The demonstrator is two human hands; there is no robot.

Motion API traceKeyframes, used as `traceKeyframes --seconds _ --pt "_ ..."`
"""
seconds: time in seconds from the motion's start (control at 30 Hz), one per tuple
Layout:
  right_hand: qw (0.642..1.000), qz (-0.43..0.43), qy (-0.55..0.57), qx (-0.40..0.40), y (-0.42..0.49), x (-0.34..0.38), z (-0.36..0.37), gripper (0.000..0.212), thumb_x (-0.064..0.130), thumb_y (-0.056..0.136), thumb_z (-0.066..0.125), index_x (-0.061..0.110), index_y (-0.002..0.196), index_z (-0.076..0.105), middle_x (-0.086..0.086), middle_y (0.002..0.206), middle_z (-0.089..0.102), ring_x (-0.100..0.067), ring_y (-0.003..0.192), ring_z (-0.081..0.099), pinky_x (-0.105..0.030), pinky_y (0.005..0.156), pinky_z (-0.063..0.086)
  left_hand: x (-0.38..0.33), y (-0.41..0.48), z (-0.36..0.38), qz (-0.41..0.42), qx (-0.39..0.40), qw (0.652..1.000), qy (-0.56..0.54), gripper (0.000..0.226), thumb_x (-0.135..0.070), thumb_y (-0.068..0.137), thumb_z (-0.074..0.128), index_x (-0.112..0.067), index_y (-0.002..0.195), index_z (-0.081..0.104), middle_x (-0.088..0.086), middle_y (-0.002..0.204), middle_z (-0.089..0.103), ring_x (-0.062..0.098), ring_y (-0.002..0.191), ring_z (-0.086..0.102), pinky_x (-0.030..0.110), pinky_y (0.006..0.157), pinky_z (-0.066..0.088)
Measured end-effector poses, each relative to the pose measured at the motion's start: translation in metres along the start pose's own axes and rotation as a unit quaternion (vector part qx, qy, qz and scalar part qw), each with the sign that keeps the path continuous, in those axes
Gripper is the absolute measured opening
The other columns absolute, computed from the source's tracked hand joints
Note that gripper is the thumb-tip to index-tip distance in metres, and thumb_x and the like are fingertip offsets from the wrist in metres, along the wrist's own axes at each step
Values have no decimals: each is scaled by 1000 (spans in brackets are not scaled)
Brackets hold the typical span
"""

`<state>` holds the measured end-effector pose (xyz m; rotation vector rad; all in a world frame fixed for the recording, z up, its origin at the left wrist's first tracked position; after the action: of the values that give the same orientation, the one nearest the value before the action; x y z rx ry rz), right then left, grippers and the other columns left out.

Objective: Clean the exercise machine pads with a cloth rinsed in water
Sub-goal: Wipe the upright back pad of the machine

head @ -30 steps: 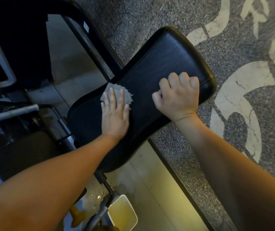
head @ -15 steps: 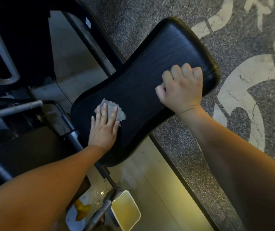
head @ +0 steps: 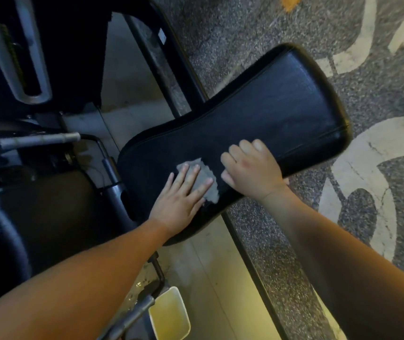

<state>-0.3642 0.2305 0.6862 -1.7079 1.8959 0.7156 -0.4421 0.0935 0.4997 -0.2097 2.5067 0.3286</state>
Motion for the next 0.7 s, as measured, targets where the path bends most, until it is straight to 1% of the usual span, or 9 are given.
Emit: traceKeyframes --seconds 0.07,0.1,0.2,0.27,0.3,0.4,0.53,0.6,0.7 --pt "1000 1 -8 -16 0 1 4 17 25 87 51 16 73 48 -5 72 47 -29 71 47 -40 67 29 6 -28 16 -31 9 999 1 57 -51 106 16 -41 160 -2 9 170 6 33 156 0 59 121 22" --pt "1000 7 -15 -22 2 -2 3 18 26 88 51 16 73 47 -5 71 46 -29 71 46 -40 66 27 5 -35 21 -45 11 999 0 58 -51 106 15 -42 159 -6 8 170 3 33 156 -1 59 121 22" --pt "999 -4 -27 -25 -3 3 8 19 28 88 50 16 74 47 -7 72 48 -29 71 47 -40 66 25 -21 -46 39 -109 3 994 -33 57 -50 107 13 -44 156 -17 2 168 -16 29 155 -17 54 126 5" --pt "999 -13 -28 -19 -4 4 9 19 30 88 51 15 76 48 -8 73 50 -30 73 48 -40 67 28 -45 -42 41 -125 -12 991 -55 56 -48 109 13 -43 156 -17 -1 165 -26 26 153 -25 50 125 -4" --pt "999 -12 -28 -13 -4 4 8 19 30 88 51 15 76 49 -8 73 50 -30 73 49 -40 67 29 -55 -41 44 -123 -17 990 -61 57 -48 109 15 -42 157 -15 -2 164 -27 25 152 -26 48 124 -6" --pt "1000 -5 -27 -10 -4 5 9 20 30 88 49 14 76 49 -9 73 52 -30 73 50 -41 67 30 -70 -48 55 -125 -18 990 -59 57 -46 110 20 -42 159 -10 -2 165 -26 24 152 -26 49 125 -3" --pt "999 -2 -28 -17 -5 6 10 20 29 85 50 12 76 52 -11 73 54 -30 74 51 -40 68 32 -60 -49 50 -139 0 986 -95 54 -48 110 16 -49 154 -13 -12 163 -28 14 149 -32 45 125 -9" --pt "1000 0 -25 -17 -5 5 12 20 30 85 50 12 77 53 -13 74 56 -31 75 51 -41 68 32 -51 -36 37 -183 -16 973 -142 54 -48 109 16 -49 155 -12 -14 163 -26 11 150 -30 43 125 -10" --pt "999 5 -24 -33 -6 3 17 21 31 86 49 12 77 53 -13 74 56 -32 76 52 -41 69 34 -33 1 17 -260 -48 944 -197 55 -46 109 17 -49 156 -12 -11 166 -23 14 152 -24 44 124 -10"
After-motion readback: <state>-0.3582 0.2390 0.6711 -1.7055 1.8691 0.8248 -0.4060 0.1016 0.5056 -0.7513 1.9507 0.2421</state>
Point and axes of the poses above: each hand's wrist, its own y-axis towards the middle knuckle, its own z-axis out of the palm, x = y × z, the point moved 1 cm from there along y, towards the middle knuckle
